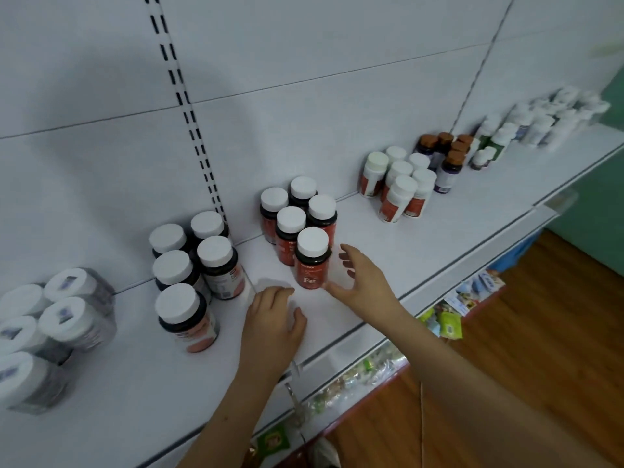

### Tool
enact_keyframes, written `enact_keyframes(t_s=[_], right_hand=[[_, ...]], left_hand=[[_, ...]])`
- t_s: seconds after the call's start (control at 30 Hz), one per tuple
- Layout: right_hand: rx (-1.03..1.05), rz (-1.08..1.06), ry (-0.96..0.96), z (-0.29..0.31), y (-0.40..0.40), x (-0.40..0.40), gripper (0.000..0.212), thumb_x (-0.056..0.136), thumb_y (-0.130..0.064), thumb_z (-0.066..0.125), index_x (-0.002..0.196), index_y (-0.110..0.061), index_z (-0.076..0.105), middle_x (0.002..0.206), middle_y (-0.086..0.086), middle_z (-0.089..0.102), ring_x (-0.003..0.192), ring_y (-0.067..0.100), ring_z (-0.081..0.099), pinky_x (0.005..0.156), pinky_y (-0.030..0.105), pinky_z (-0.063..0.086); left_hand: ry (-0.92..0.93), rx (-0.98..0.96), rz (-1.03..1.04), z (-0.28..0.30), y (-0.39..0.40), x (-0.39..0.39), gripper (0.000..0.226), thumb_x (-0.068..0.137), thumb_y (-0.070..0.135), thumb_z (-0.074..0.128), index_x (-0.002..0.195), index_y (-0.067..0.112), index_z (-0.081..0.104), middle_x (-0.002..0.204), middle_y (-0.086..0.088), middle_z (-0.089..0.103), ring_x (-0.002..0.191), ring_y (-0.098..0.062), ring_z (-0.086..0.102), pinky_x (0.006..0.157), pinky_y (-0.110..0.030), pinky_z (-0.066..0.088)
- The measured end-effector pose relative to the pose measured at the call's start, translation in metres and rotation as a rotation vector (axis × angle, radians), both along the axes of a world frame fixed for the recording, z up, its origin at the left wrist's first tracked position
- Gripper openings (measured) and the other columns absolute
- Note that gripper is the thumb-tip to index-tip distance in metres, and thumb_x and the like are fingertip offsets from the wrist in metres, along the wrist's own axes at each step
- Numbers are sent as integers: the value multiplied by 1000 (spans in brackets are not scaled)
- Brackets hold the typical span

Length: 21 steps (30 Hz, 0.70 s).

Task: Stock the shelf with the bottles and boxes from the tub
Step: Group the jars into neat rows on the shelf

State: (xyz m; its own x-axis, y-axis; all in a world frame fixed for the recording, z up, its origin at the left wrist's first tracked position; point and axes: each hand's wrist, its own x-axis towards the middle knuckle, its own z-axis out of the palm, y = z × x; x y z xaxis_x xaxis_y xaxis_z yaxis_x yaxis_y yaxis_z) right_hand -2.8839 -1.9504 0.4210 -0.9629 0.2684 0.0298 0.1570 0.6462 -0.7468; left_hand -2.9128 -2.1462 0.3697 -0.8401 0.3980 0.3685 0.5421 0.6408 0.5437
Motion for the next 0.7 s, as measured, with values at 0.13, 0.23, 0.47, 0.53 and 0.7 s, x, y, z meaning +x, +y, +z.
enact_keyframes(t_s=[0.13,0.23,0.47,0.53,0.7], right_hand=[[57,-133,106,22,33,33,29,91,-32,66,117,-18,63,114,-6,64,101,6,60,91,27,51],[28,-201,208,48,59,50,6,93,-23,63,90,-18,66,89,-11,67,84,2,63,76,16,49],[79,-204,345,89,137,49,12,96,-27,60,107,-27,63,101,-20,61,97,3,59,87,18,49],[80,-203,377,97,163,41,23,96,-29,59,118,-23,63,109,-15,60,102,4,57,91,21,48],[61,-121,415,107,233,24,31,96,-29,60,126,-20,59,116,-12,59,104,3,55,91,16,45]], left_hand=[[90,117,-120,7,17,23,20,90,20,50,99,12,66,97,2,62,90,-15,58,84,-27,49],[6,104,-216,13,42,43,17,92,23,51,99,19,66,95,10,62,86,-1,56,79,-7,44],[-131,61,-264,38,109,44,33,94,25,54,127,30,56,118,19,54,109,4,51,90,-9,39],[-127,87,-244,44,131,38,35,94,26,55,128,30,55,120,20,53,111,4,50,92,-11,39],[-143,161,-102,49,203,25,37,92,24,60,128,29,54,117,19,53,107,3,50,90,-14,42]])
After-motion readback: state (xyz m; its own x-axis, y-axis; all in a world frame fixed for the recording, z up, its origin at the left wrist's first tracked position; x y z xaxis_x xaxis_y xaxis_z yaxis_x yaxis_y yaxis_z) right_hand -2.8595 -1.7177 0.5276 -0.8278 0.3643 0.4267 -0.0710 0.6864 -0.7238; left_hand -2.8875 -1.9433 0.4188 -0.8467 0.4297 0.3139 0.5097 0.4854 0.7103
